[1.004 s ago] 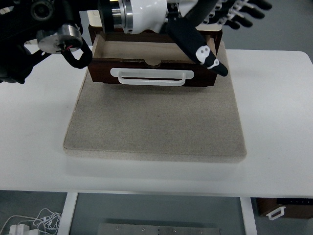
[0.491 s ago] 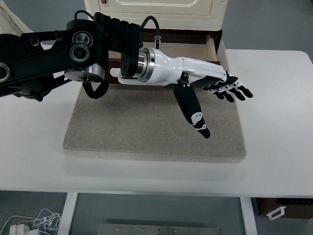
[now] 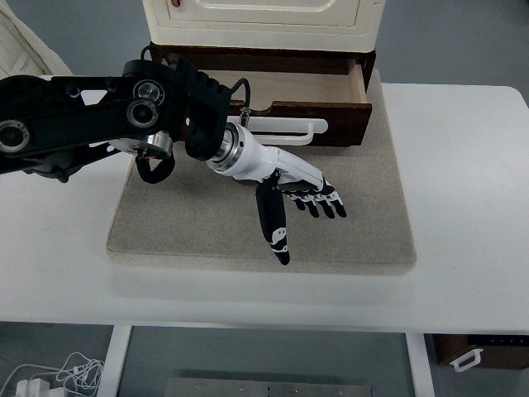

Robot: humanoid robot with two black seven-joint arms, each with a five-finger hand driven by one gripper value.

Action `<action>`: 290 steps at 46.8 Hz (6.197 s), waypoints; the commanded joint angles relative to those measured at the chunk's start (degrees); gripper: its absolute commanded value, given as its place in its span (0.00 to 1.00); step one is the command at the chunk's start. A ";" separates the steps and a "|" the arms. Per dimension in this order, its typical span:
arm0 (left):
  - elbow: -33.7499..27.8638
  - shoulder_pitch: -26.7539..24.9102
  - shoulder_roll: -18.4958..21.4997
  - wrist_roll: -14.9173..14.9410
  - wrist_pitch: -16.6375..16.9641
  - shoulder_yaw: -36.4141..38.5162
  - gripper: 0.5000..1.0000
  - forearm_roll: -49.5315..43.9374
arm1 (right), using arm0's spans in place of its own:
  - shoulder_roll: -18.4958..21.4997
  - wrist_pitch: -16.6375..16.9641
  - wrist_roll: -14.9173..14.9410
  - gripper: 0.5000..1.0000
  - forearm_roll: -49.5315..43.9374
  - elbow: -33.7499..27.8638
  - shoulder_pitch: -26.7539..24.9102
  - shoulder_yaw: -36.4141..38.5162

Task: Close the drawer under the combination cabinet

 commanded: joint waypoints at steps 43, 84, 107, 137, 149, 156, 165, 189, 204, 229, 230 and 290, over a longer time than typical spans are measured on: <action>8.63 -1.87 -1.97 1.91 -1.07 0.14 1.00 0.00 | 0.00 -0.07 0.01 0.90 0.00 0.00 0.00 0.00; 13.19 -2.75 -1.01 1.91 -2.48 2.95 1.00 -0.09 | 0.00 0.01 0.01 0.90 0.00 0.00 0.09 0.00; 18.64 -3.28 -1.71 1.91 -2.39 2.51 0.99 0.09 | 0.00 0.01 0.01 0.90 0.00 0.00 0.00 0.00; 23.83 -3.72 -1.89 1.91 -1.69 1.98 0.99 0.79 | 0.00 0.01 0.01 0.90 0.00 0.00 0.00 0.00; 25.76 -3.80 -1.97 1.91 -1.69 1.89 0.99 0.79 | 0.00 0.01 0.01 0.90 0.00 0.00 0.00 0.00; 27.26 -3.80 -1.97 1.91 -1.77 1.11 0.98 1.41 | 0.00 0.01 0.01 0.90 0.00 0.00 0.00 0.00; 28.93 -3.72 -1.97 1.91 -1.77 0.05 0.98 1.94 | 0.00 0.01 0.01 0.90 0.00 0.00 0.00 0.00; 28.14 -3.01 -1.97 1.91 -2.74 -1.27 0.99 1.67 | 0.00 -0.07 0.01 0.90 0.00 0.00 0.00 0.00; 26.03 0.06 -3.73 1.91 -7.57 -8.99 0.99 0.88 | 0.00 0.01 0.01 0.90 0.00 0.00 0.00 0.00; 24.62 5.95 -7.16 -24.64 -7.75 -22.80 0.99 0.35 | 0.00 0.01 0.01 0.90 0.00 0.00 0.00 0.00; 24.62 6.13 -7.33 -25.61 -7.75 -23.50 0.99 0.27 | 0.00 0.01 0.01 0.90 0.00 0.00 0.00 0.00; 34.29 8.24 -6.90 -35.73 23.01 -71.49 1.00 -7.81 | 0.00 0.01 0.01 0.90 0.00 0.00 0.00 0.00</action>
